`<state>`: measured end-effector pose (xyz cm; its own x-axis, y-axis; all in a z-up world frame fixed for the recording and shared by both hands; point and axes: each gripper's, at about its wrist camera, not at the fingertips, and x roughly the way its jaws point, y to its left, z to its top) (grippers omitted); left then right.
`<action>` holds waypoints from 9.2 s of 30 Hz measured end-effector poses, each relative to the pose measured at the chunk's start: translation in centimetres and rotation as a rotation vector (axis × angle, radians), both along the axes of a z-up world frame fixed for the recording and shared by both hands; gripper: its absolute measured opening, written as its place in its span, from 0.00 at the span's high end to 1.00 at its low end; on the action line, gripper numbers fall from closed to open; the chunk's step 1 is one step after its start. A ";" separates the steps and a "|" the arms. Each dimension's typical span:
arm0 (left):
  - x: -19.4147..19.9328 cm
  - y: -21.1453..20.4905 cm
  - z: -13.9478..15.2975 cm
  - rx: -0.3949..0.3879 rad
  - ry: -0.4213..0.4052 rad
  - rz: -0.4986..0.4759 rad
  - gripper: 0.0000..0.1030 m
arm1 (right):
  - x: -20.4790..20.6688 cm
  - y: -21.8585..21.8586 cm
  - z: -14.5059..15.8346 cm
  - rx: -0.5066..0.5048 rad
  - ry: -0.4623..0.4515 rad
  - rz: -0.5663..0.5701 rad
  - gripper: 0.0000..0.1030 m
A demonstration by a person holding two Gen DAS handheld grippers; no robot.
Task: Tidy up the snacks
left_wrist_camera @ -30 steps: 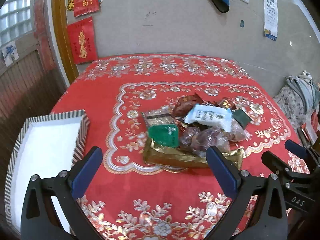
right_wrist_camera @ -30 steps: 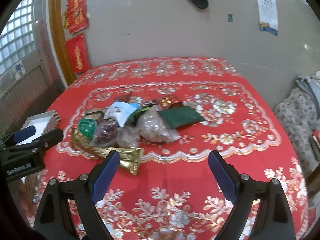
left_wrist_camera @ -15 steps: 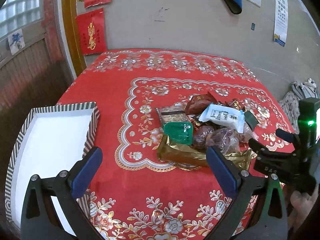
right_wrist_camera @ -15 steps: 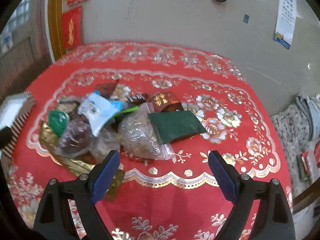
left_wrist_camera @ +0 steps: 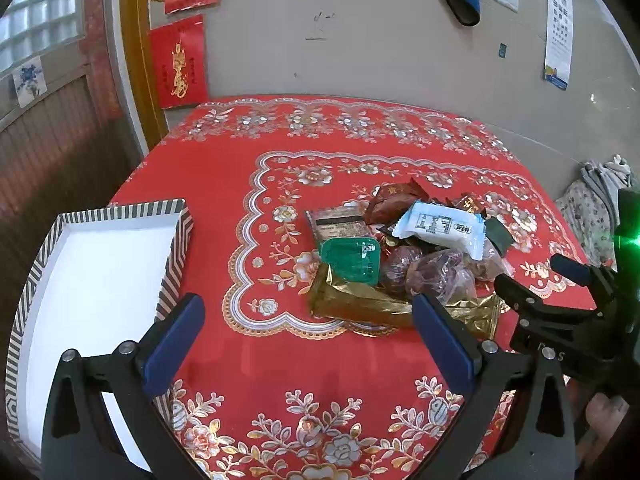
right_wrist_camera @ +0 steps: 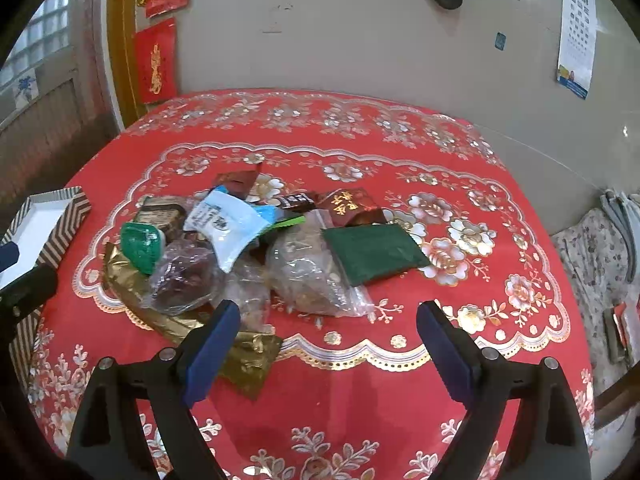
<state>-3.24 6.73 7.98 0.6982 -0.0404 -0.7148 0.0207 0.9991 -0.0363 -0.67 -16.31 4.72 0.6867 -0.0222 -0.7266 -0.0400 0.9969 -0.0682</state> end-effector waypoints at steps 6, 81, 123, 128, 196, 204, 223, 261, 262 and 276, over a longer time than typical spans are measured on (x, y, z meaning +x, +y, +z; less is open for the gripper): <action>0.1 0.1 0.0 0.004 -0.002 0.005 0.00 | -0.1 0.3 0.1 0.004 -0.003 0.004 0.11; -1.3 -3.3 -4.1 0.023 0.138 -0.041 0.00 | -5.6 -0.7 -0.1 0.265 0.074 0.115 0.11; -0.1 -1.4 -6.3 -0.009 0.251 -0.124 0.72 | 8.0 6.0 -0.5 -0.131 0.149 0.433 0.56; -0.5 -1.0 -6.2 -0.012 0.249 -0.123 0.82 | 5.8 4.6 0.8 -0.026 0.079 0.378 0.58; 7.3 25.1 -6.2 -0.009 0.321 0.280 0.66 | 7.1 34.4 -2.7 0.148 0.192 0.477 0.54; 6.0 26.0 -4.6 -0.050 0.269 0.329 0.41 | 6.9 33.0 -2.6 0.248 0.218 0.501 0.45; -0.3 13.1 0.5 -0.077 0.123 0.098 0.30 | -1.9 17.7 1.6 0.246 0.016 0.374 0.35; 3.5 6.2 -0.8 -0.044 0.208 0.007 0.30 | 2.5 10.5 1.1 0.054 0.028 0.275 0.30; 3.7 5.6 -0.7 -0.033 0.206 -0.005 0.30 | 1.6 9.7 1.3 0.072 0.019 0.267 0.30; 8.6 0.3 -3.8 0.071 0.335 -0.342 0.30 | -2.2 2.5 1.7 0.248 0.011 0.145 0.26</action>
